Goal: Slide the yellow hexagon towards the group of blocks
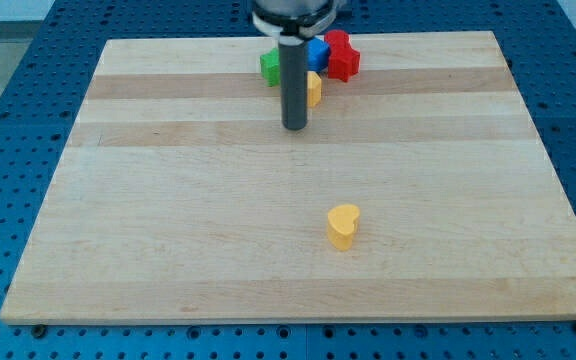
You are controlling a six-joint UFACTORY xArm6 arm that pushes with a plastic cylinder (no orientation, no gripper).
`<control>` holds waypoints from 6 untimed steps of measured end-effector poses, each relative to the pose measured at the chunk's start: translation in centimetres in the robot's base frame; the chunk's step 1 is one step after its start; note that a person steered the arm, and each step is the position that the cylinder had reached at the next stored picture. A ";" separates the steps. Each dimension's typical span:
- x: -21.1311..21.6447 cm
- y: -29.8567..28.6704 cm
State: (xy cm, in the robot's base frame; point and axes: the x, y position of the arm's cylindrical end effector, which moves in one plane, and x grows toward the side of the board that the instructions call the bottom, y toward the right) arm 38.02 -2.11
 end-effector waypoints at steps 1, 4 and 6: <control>-1.2 -1.4; -5.3 3.1; -5.0 3.1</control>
